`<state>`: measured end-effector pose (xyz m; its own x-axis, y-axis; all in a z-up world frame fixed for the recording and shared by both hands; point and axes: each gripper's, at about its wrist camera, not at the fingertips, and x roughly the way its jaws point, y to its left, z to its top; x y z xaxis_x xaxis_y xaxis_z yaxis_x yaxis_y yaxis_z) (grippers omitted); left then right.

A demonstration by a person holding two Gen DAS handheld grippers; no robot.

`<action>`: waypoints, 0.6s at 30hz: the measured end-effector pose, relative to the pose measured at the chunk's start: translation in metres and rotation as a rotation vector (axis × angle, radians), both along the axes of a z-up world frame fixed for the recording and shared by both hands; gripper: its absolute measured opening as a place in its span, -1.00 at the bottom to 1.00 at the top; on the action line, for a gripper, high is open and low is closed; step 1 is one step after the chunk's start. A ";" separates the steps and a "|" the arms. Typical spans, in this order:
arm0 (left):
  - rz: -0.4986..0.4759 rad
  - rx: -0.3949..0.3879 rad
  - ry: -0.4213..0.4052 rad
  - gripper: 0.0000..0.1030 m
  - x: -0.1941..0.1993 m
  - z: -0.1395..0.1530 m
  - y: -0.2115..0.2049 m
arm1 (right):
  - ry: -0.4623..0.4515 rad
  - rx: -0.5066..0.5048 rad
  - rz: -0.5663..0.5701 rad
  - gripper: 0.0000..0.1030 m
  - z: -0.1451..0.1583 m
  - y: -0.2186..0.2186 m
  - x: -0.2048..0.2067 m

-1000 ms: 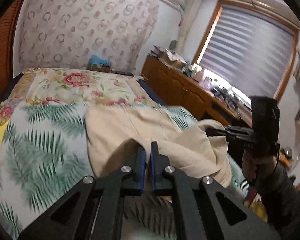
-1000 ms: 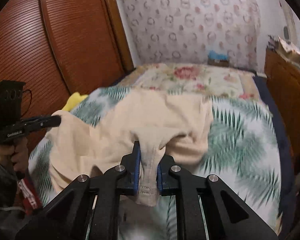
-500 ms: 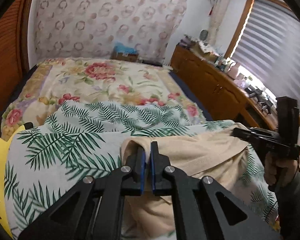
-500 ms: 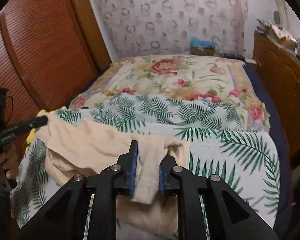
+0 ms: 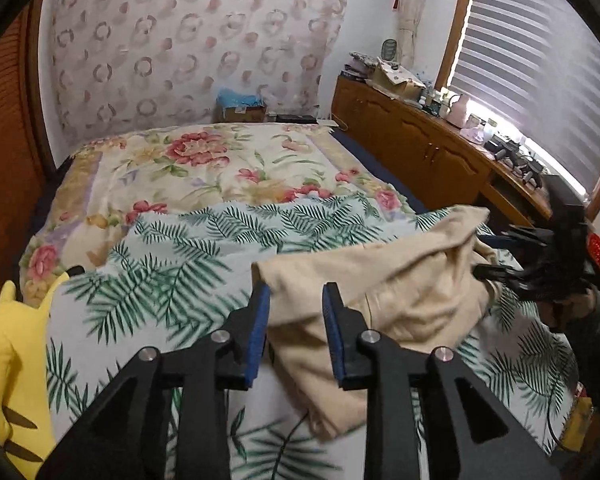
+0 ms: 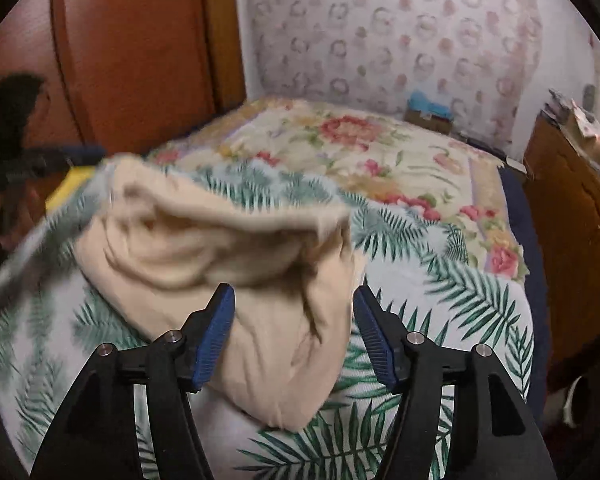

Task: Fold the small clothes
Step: 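Fold the shirt hem over toward the collar with both tools and release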

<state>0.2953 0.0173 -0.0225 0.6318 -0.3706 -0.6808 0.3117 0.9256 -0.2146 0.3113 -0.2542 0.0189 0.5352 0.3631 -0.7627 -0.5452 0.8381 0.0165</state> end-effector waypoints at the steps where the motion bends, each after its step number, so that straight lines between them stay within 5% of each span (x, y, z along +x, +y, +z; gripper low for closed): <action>1: -0.004 -0.001 0.010 -0.51 -0.003 -0.003 0.001 | 0.002 -0.013 0.001 0.22 -0.005 0.002 0.002; 12: -0.029 0.044 0.135 -0.50 -0.007 -0.044 -0.004 | -0.002 -0.006 0.002 0.23 -0.019 0.023 0.056; 18: -0.037 0.041 0.122 -0.50 0.011 -0.040 -0.013 | 0.021 0.032 -0.184 0.23 -0.020 -0.005 0.094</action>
<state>0.3059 0.0039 -0.0625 0.5299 -0.3620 -0.7669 0.3196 0.9229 -0.2149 0.4053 -0.2591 -0.0012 0.5788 0.2848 -0.7642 -0.3823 0.9225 0.0542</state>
